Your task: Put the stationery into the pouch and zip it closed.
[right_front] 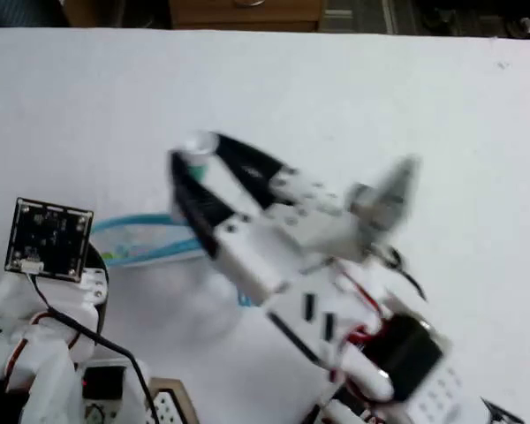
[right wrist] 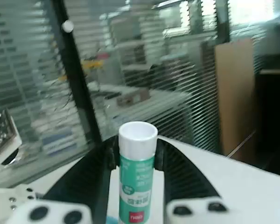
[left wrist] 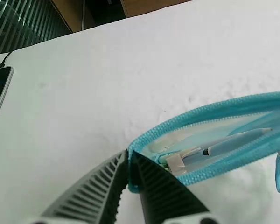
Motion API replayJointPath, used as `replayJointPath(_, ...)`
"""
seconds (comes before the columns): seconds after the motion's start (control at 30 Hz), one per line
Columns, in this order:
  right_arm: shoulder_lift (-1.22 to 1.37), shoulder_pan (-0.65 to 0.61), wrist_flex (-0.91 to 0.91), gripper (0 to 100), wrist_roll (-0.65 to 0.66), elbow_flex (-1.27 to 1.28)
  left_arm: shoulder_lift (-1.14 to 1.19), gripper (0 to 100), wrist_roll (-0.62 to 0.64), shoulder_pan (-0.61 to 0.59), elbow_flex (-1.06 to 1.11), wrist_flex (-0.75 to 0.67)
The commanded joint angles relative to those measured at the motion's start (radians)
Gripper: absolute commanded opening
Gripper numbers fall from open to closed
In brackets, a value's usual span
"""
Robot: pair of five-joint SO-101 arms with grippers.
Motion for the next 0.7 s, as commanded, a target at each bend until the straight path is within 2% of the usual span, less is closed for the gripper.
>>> replayJointPath(0.0, 0.065, -0.082, -0.024, 1.7, -0.005, -0.043, 0.070, 2, 0.026, -0.005, 0.011, 0.017)
replayJointPath(0.07, 0.087, -0.113, -0.025, 1.7, 0.000, -0.032, 0.070, 2, 0.034, -0.005, 0.011, 0.017)
replayJointPath(0.2, 0.099, -0.127, -0.038, 1.7, 0.095, 0.044, 0.070, 2, 0.035, -0.005, 0.011, 0.015)
replayJointPath(0.43, 0.099, -0.124, -0.216, 1.7, 0.236, 0.230, 0.070, 2, 0.034, -0.005, 0.011, 0.015)
replayJointPath(0.67, 0.099, -0.045, -0.246, 1.7, 0.267, 0.315, 0.070, 2, 0.032, -0.005, 0.011, 0.015)
